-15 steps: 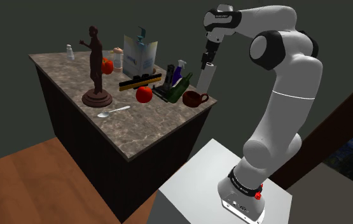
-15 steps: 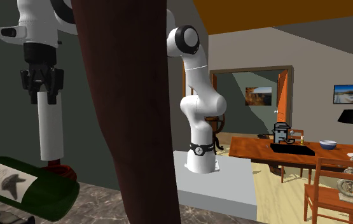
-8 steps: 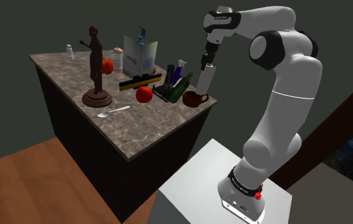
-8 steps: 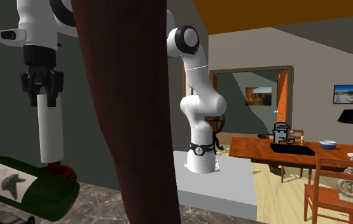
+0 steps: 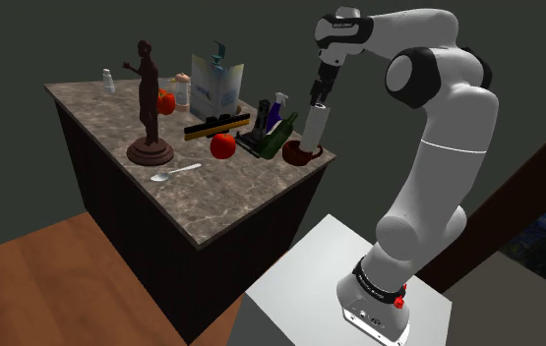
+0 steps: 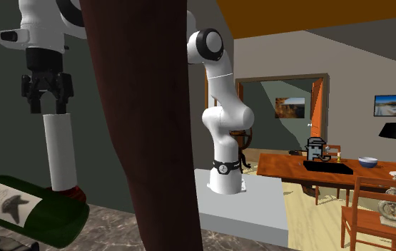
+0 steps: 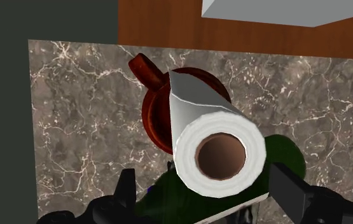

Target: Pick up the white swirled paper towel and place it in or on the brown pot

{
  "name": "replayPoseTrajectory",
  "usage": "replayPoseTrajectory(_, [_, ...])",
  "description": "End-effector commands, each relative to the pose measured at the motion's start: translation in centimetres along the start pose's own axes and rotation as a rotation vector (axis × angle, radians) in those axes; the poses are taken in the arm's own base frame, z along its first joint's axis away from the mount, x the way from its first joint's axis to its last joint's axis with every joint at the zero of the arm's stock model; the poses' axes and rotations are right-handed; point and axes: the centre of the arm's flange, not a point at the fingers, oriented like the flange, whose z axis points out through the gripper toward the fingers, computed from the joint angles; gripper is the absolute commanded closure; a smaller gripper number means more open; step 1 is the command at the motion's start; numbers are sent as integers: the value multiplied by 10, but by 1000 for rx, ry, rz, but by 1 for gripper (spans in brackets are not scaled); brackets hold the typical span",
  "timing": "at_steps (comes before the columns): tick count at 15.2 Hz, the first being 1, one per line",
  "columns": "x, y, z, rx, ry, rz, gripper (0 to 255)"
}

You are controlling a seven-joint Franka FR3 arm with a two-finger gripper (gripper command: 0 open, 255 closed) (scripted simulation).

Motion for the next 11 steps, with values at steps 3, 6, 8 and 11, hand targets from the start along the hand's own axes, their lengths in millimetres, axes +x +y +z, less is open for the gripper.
replayPoseTrajectory(3, [0,0,-43,0,0,0,0])
replayPoseTrajectory(6, [0,0,-43,0,0,0,0])
replayPoseTrajectory(8, [0,0,-43,0,0,0,0])
replayPoseTrajectory(11, [0,0,-43,0,0,0,0])
